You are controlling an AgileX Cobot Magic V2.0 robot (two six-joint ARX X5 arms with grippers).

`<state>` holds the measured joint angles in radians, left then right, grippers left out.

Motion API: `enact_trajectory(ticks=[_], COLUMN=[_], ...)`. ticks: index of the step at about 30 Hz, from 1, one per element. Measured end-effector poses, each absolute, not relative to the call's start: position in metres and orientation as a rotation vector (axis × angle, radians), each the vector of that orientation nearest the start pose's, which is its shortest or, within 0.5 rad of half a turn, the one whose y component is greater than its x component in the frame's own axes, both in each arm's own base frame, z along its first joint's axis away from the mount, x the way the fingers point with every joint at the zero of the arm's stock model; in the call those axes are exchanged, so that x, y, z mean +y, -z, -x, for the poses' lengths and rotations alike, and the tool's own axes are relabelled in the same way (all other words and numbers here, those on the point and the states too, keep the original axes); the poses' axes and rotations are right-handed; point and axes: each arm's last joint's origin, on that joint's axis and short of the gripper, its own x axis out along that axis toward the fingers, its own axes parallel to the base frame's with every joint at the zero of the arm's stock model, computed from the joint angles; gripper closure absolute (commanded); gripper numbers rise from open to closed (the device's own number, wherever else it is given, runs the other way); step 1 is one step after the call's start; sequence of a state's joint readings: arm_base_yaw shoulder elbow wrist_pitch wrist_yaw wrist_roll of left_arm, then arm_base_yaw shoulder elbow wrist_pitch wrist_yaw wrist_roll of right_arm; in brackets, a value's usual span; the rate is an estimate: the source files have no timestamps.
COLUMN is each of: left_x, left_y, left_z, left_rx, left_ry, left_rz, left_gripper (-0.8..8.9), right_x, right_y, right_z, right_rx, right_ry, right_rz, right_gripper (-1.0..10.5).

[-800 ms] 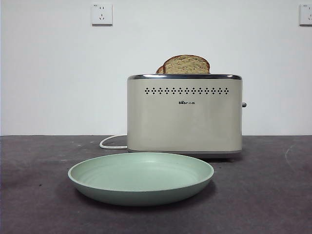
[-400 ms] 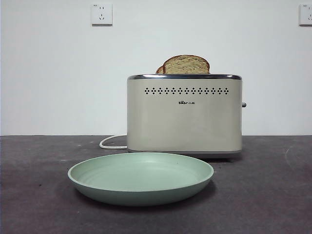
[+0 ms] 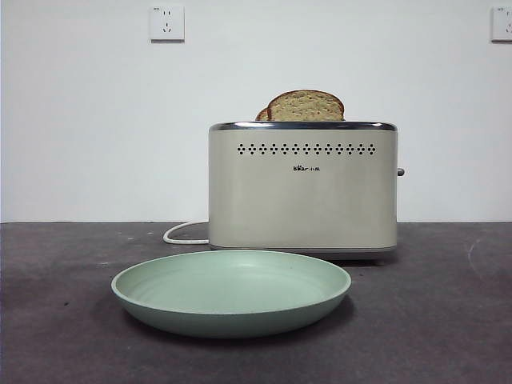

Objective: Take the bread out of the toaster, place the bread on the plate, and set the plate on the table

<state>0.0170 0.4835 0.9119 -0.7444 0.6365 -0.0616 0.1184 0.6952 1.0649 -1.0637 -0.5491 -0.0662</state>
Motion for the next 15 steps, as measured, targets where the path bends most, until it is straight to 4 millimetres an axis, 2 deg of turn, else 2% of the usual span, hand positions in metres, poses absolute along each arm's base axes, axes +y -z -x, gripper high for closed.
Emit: enact_trajectory(ticks=[8,15], left_x=[-0.023,-0.047], left_y=[-0.364,-0.365], left_z=[-0.127,-0.193], left_rx=[0.267,0.228], left_ry=[0.708,0.802], left_rz=[0.138,0.11], left_gripper=[1.93,1.94], right_x=[0.026,0.027], right_y=[-0.358,-0.357], right_z=[-0.093,-0.097], right_rx=[0.669,0.684], right_ry=[-0.662,-0.661], right_rz=[-0.09,-0.093], right_gripper=[3.5,3.5])
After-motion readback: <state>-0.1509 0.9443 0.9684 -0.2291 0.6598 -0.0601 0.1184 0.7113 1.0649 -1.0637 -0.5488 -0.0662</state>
